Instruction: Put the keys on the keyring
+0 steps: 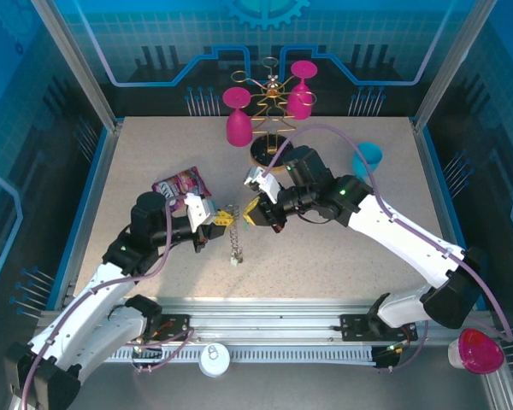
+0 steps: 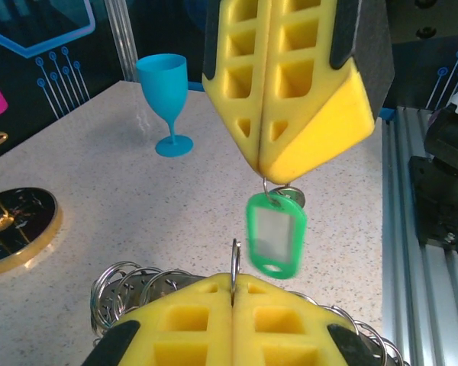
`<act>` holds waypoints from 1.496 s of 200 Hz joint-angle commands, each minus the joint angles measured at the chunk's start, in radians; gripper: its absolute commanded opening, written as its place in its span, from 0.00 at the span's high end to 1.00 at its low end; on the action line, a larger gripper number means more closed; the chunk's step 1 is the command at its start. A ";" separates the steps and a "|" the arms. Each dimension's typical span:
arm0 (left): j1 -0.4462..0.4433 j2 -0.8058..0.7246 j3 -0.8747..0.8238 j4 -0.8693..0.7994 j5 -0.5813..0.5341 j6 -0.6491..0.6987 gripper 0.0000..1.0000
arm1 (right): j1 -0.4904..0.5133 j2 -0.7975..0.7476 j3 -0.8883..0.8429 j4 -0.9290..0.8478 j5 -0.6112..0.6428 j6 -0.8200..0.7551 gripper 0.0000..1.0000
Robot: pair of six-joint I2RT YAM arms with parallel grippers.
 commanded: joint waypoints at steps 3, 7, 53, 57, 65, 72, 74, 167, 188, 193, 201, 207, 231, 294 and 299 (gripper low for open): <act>0.007 0.005 0.056 0.026 0.042 -0.042 1.00 | 0.010 0.018 0.034 0.032 -0.040 0.014 1.00; 0.007 0.006 0.055 0.026 0.038 -0.044 1.00 | 0.010 0.021 0.036 0.033 -0.040 0.015 1.00; 0.006 0.017 0.063 0.020 0.027 -0.071 1.00 | 0.027 0.050 0.057 0.039 -0.034 0.023 1.00; 0.007 0.019 0.063 0.020 0.027 -0.074 1.00 | 0.028 0.053 0.059 0.040 -0.032 0.023 1.00; 0.007 0.020 0.064 0.019 0.027 -0.077 1.00 | 0.029 0.058 0.063 0.039 -0.029 0.025 1.00; 0.006 0.022 0.064 0.020 0.028 -0.079 1.00 | 0.030 0.061 0.064 0.041 -0.023 0.026 1.00; 0.007 0.022 0.064 0.019 0.028 -0.080 1.00 | 0.030 0.063 0.065 0.042 -0.023 0.026 1.00; 0.007 0.026 0.065 0.022 0.041 -0.099 1.00 | 0.042 0.066 0.055 0.085 0.129 0.072 1.00; 0.007 0.028 0.063 0.027 0.037 -0.102 1.00 | 0.045 0.070 0.057 0.084 0.178 0.085 1.00; 0.006 0.028 0.062 0.030 0.035 -0.107 1.00 | 0.045 0.071 0.058 0.080 0.187 0.087 1.00; 0.007 0.028 0.062 0.038 0.030 -0.114 1.00 | 0.047 0.073 0.059 0.077 0.206 0.093 1.00; 0.006 0.028 0.061 0.043 0.026 -0.121 1.00 | 0.047 0.074 0.061 0.076 0.224 0.099 1.00; 0.006 0.030 0.056 0.067 0.016 -0.158 1.00 | 0.054 0.073 0.051 0.090 0.301 0.138 1.00; 0.007 0.029 0.030 0.135 -0.022 -0.237 1.00 | 0.084 0.091 0.048 0.131 0.409 0.226 1.00; 0.007 0.026 0.025 0.144 -0.031 -0.238 1.00 | 0.084 0.094 0.049 0.128 0.411 0.239 1.00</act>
